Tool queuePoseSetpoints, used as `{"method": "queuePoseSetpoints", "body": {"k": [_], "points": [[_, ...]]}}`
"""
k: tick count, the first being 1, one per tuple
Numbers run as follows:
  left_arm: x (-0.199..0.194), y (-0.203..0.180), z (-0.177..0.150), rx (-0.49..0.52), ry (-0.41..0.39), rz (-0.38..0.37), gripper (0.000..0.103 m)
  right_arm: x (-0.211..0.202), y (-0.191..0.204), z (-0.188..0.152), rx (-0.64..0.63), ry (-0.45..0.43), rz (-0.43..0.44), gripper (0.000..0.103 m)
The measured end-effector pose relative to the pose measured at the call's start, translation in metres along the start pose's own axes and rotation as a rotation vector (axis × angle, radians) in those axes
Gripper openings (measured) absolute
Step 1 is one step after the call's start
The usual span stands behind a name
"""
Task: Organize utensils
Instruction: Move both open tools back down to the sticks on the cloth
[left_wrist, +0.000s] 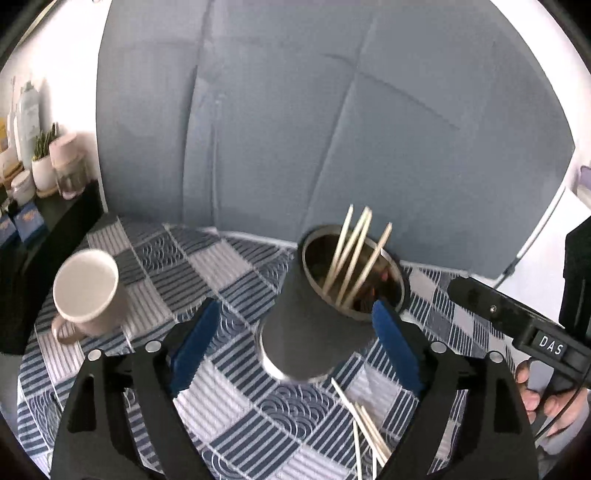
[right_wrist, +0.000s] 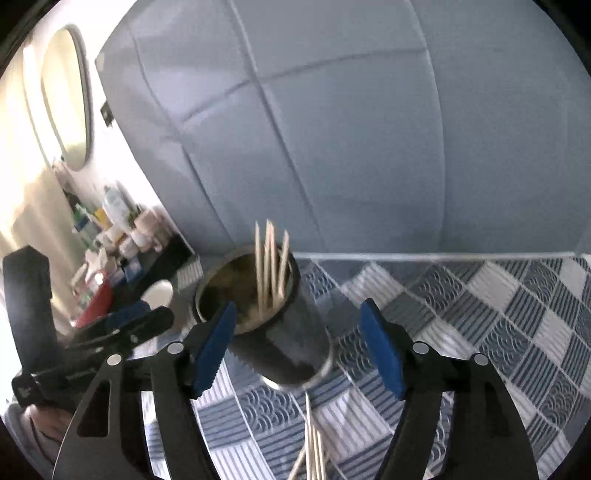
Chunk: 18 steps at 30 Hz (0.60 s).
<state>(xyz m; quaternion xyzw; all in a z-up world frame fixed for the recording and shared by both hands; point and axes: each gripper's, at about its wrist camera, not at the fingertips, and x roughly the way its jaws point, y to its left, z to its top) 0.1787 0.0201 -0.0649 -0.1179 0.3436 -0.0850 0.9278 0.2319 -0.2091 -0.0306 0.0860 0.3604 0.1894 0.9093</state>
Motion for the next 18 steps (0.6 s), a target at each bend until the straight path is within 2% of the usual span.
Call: {"method": "queuePoseSetpoints", "body": {"k": [4, 8, 18], "points": [[0.007, 0.002, -0.021, -0.003, 0.056, 0.02, 0.089, 0.003, -0.008, -0.026, 0.008, 0.058, -0.035, 0.069], [0.015, 0.001, -0.048, -0.01, 0.124, 0.007, 0.09, 0.008, -0.014, -0.052, -0.001, 0.122, -0.06, 0.069], [0.037, -0.025, -0.106, 0.11, 0.292, 0.012, 0.093, 0.018, -0.031, -0.115, -0.056, 0.297, -0.125, 0.069]]}}
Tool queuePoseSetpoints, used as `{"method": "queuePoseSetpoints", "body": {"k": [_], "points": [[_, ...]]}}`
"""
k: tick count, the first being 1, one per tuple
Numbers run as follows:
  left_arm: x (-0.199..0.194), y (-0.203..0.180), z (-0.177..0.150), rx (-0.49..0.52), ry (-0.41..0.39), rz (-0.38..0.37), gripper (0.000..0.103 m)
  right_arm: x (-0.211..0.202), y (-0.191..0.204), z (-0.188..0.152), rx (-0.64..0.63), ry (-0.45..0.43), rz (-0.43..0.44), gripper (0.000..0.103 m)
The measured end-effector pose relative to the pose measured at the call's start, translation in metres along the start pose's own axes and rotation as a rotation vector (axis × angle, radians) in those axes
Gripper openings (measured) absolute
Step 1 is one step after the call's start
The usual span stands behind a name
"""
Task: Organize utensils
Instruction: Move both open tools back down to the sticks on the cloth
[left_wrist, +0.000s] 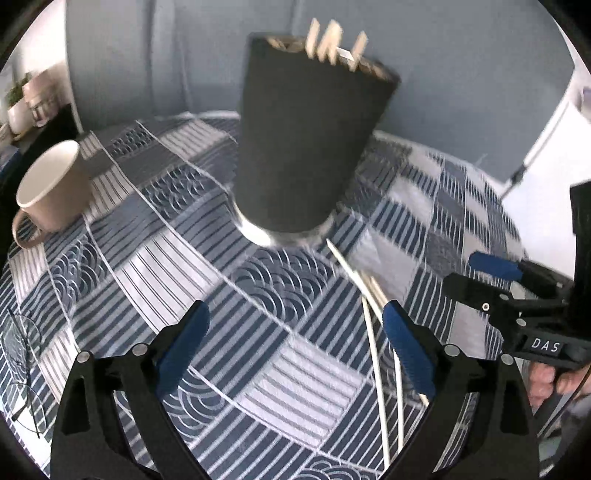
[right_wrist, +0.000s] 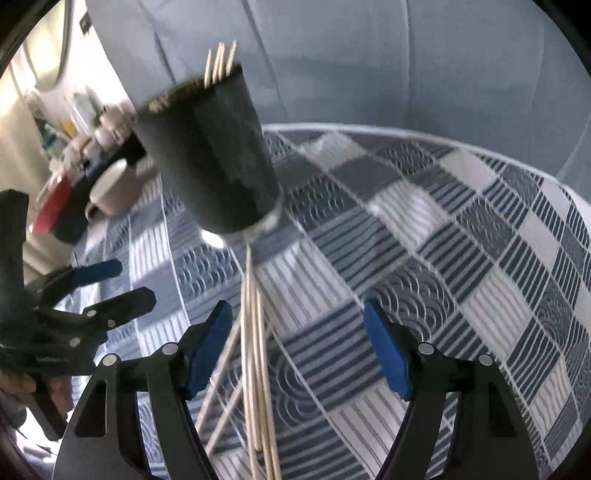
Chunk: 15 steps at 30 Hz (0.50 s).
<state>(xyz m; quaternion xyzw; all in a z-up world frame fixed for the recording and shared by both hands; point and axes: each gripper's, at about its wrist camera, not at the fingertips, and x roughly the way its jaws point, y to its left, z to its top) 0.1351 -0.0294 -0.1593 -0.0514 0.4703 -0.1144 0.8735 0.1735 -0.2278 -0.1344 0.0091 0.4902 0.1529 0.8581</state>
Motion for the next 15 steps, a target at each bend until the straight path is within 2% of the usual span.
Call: {"method": "queuePoseSetpoints", "body": {"k": [9, 15], "points": [[0.031, -0.02, -0.033, 0.066, 0.132, 0.01, 0.096, 0.018, -0.006, -0.033, -0.057, 0.114, -0.022, 0.069], [0.039, -0.024, -0.04, 0.092, 0.17, 0.027, 0.096, 0.028, -0.005, -0.047, -0.089, 0.163, -0.032, 0.069]]}}
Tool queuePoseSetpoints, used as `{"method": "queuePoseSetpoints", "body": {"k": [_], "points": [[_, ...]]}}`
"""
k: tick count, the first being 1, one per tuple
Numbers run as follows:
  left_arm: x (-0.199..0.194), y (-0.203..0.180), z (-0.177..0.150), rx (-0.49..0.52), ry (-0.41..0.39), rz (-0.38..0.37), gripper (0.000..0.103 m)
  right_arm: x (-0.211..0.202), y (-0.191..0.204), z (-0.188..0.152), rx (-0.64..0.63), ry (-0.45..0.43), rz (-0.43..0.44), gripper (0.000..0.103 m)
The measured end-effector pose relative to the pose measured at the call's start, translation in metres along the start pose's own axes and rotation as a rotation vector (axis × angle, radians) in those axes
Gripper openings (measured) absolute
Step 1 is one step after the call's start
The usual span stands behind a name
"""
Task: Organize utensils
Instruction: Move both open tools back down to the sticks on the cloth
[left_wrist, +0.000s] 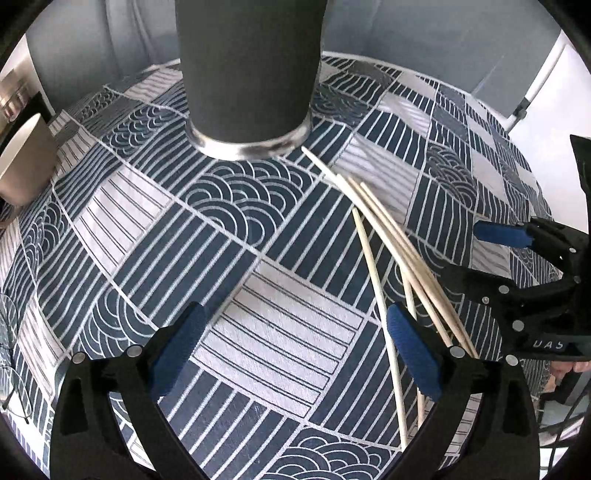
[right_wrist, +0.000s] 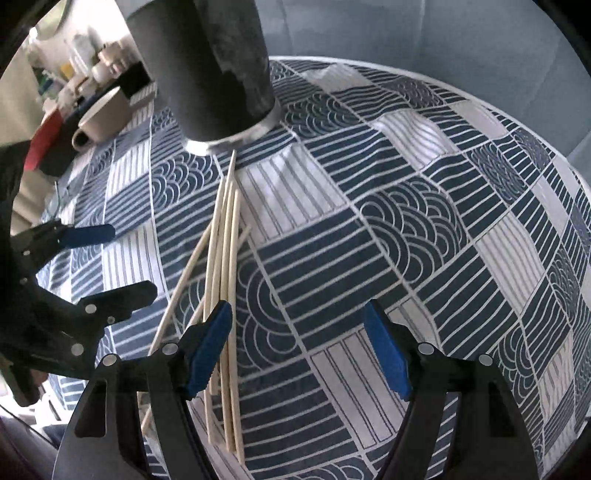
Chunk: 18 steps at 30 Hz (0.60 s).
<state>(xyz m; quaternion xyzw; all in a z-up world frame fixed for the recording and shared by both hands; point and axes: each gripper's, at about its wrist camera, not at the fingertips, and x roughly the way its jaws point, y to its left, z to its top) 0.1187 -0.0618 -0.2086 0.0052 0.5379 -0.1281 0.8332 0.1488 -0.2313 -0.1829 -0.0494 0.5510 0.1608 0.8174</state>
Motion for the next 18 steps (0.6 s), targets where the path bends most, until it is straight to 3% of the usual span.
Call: {"method": "queuePoseSetpoints", "body": {"k": [9, 14, 18], "points": [[0.005, -0.011, -0.003, 0.049, 0.021, 0.056, 0.097, 0.005, 0.005, 0.001, -0.037, 0.02, -0.013, 0.075], [0.007, -0.013, -0.003, 0.071, 0.02, 0.074, 0.098, 0.009, 0.01, -0.001, -0.1, 0.034, -0.08, 0.076], [0.008, -0.012, -0.002, 0.069, 0.035, 0.079, 0.099, 0.009, 0.001, -0.001, -0.046, 0.046, -0.078, 0.077]]}}
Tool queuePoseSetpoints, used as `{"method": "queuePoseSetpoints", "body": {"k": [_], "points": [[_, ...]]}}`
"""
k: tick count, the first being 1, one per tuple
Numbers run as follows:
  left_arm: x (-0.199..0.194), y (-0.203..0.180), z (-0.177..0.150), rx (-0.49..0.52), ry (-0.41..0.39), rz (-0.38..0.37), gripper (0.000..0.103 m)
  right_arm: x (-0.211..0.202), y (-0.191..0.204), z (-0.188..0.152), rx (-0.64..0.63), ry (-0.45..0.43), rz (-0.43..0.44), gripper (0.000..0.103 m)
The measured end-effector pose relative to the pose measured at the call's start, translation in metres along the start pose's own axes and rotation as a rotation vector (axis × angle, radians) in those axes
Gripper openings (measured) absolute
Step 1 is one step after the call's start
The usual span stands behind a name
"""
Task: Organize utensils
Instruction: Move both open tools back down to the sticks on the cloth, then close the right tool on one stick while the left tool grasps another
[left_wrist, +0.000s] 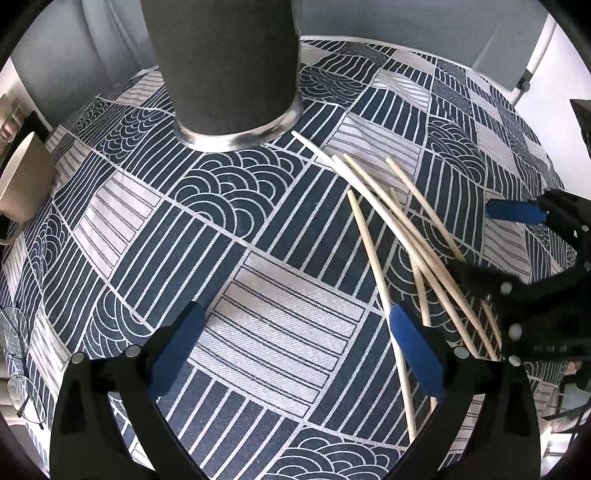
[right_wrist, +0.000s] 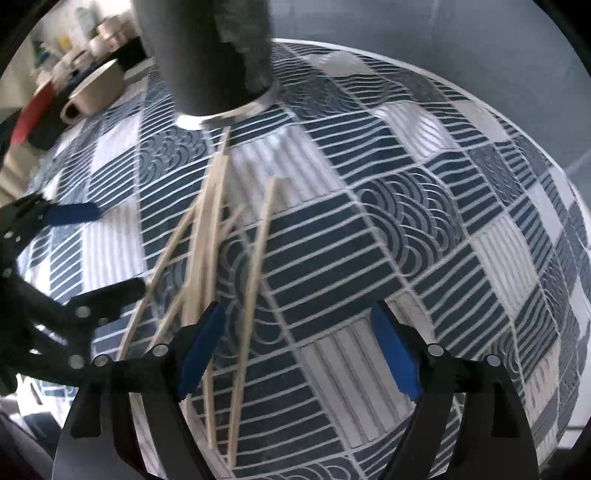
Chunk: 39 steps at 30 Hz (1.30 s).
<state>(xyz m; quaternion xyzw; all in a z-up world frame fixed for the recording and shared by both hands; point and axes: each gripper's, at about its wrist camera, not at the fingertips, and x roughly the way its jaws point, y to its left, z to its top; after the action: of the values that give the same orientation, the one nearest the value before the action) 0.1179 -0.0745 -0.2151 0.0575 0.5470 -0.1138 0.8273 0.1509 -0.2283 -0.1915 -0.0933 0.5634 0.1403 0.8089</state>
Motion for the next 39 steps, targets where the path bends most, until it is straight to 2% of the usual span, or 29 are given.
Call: {"method": "queuePoseSetpoints", "body": {"k": [2, 3, 4, 7, 9, 11, 12, 15, 18, 22, 24, 27, 29, 30, 32, 33, 34, 37, 39], "points": [[0.0, 0.005, 0.0, -0.006, 0.017, 0.016, 0.098, -0.001, -0.006, 0.0, 0.024, 0.008, -0.007, 0.076], [0.002, 0.007, -0.001, 0.003, 0.033, 0.055, 0.099, -0.001, -0.009, -0.001, 0.032, 0.01, -0.01, 0.075], [0.002, 0.01, -0.002, 0.005, 0.023, 0.049, 0.099, -0.002, -0.012, -0.001, 0.037, 0.012, -0.01, 0.075], [0.004, 0.019, -0.001, -0.022, 0.042, 0.058, 0.098, -0.005, -0.018, -0.001, 0.05, 0.017, -0.012, 0.06], [0.003, 0.026, -0.001, -0.043, 0.049, 0.06, 0.096, -0.007, -0.023, 0.0, 0.063, 0.014, -0.016, 0.036], [0.002, 0.03, 0.0, -0.061, 0.064, 0.059, 0.091, -0.008, -0.027, 0.0, 0.09, 0.013, -0.025, 0.027], [0.002, 0.032, 0.002, -0.089, 0.074, 0.056, 0.087, -0.008, -0.029, -0.001, 0.098, 0.01, -0.022, 0.027], [-0.003, 0.034, 0.005, -0.157, 0.069, -0.053, 0.087, -0.008, -0.027, -0.002, 0.087, 0.006, -0.029, 0.027], [0.001, 0.024, 0.008, -0.133, 0.089, -0.016, 0.087, -0.008, -0.028, -0.001, 0.08, 0.01, -0.028, 0.026], [0.004, 0.009, 0.014, -0.118, 0.105, -0.057, 0.088, -0.008, -0.025, -0.002, 0.069, 0.016, -0.029, 0.021], [0.008, 0.001, 0.018, -0.109, 0.117, -0.042, 0.089, -0.008, -0.024, -0.001, 0.064, 0.018, -0.026, 0.015], [0.018, -0.014, 0.022, -0.031, 0.126, 0.075, 0.095, -0.008, -0.023, 0.0, 0.051, 0.031, -0.035, 0.007], [0.019, -0.013, 0.024, -0.063, 0.104, 0.066, 0.094, -0.008, -0.026, 0.0, 0.066, 0.041, -0.037, 0.006], [0.018, -0.012, 0.024, -0.066, 0.093, 0.07, 0.09, -0.008, -0.029, 0.0, 0.073, 0.046, -0.043, 0.005], [0.013, -0.009, 0.023, -0.044, 0.072, 0.062, 0.074, -0.009, -0.036, -0.002, 0.096, 0.052, -0.073, 0.005], [0.008, -0.005, 0.022, -0.04, 0.054, 0.061, 0.039, -0.009, -0.04, -0.004, 0.112, 0.051, -0.082, 0.005], [0.002, 0.004, 0.019, -0.051, 0.036, 0.068, 0.009, -0.01, -0.045, -0.006, 0.133, 0.047, -0.08, 0.004], [0.0, 0.028, 0.018, -0.098, 0.063, 0.051, 0.005, -0.011, -0.054, -0.007, 0.179, 0.053, -0.045, 0.004], [-0.002, 0.047, 0.017, -0.179, 0.094, 0.029, 0.005, -0.016, -0.061, -0.006, 0.221, 0.036, -0.008, 0.004]]}}
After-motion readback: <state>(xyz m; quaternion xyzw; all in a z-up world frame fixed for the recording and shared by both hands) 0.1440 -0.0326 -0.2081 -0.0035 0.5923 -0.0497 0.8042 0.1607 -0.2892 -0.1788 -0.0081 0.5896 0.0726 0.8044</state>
